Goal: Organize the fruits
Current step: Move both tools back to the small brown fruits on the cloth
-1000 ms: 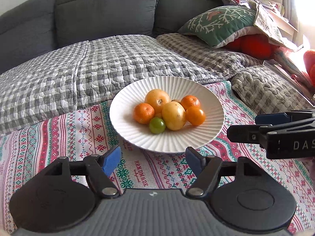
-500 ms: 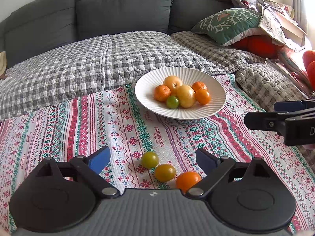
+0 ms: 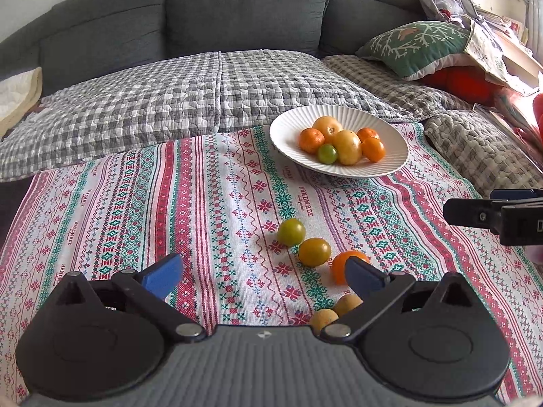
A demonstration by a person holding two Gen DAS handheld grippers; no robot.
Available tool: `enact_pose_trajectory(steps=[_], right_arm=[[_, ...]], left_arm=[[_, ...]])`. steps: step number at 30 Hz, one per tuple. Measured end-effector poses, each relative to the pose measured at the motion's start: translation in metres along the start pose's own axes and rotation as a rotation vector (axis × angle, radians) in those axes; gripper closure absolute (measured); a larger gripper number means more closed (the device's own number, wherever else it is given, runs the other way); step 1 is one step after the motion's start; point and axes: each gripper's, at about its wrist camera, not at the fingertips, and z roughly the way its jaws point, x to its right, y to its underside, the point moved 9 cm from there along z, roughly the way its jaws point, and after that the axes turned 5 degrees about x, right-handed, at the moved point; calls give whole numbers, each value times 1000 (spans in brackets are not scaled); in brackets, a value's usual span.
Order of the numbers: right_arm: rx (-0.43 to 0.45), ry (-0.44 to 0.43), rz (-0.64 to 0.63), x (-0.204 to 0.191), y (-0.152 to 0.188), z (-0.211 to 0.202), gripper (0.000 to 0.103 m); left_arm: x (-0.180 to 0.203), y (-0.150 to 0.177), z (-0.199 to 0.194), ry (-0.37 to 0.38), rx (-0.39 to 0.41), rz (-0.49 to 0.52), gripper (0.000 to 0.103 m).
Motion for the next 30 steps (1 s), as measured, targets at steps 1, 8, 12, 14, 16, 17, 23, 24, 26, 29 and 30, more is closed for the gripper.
enact_pose_trajectory(steps=[1, 8, 12, 14, 16, 17, 23, 24, 26, 29, 30], right_arm=[[-15, 9, -2, 0, 4, 2, 1], [-93, -2, -80, -9, 24, 11, 1], [-148, 3, -134, -16, 35, 15, 1], [-165, 5, -140, -17, 38, 18, 1], [-176, 6, -138, -17, 40, 20, 1], [-182, 8, -140, -18, 40, 21, 1], [-202, 9, -182, -23, 44, 26, 1], [-203, 8, -186, -24, 45, 26, 1], [-205, 5, -193, -25, 45, 27, 1], [-207, 0, -196, -26, 45, 28, 1], [-206, -2, -197, -26, 45, 28, 1]], left_arm=[[-1, 5, 0, 5, -8, 7, 8], [-9, 29, 6, 35, -61, 45, 8], [-6, 37, 7, 80, -78, 57, 9], [-2, 41, 9, 101, -88, 65, 9], [4, 45, 12, 123, -106, 72, 11], [7, 46, 14, 130, -114, 75, 13], [25, 51, 20, 169, -139, 117, 37], [27, 51, 21, 174, -142, 119, 40], [29, 50, 23, 183, -145, 118, 53], [31, 49, 24, 192, -143, 112, 68], [31, 49, 24, 196, -142, 110, 71]])
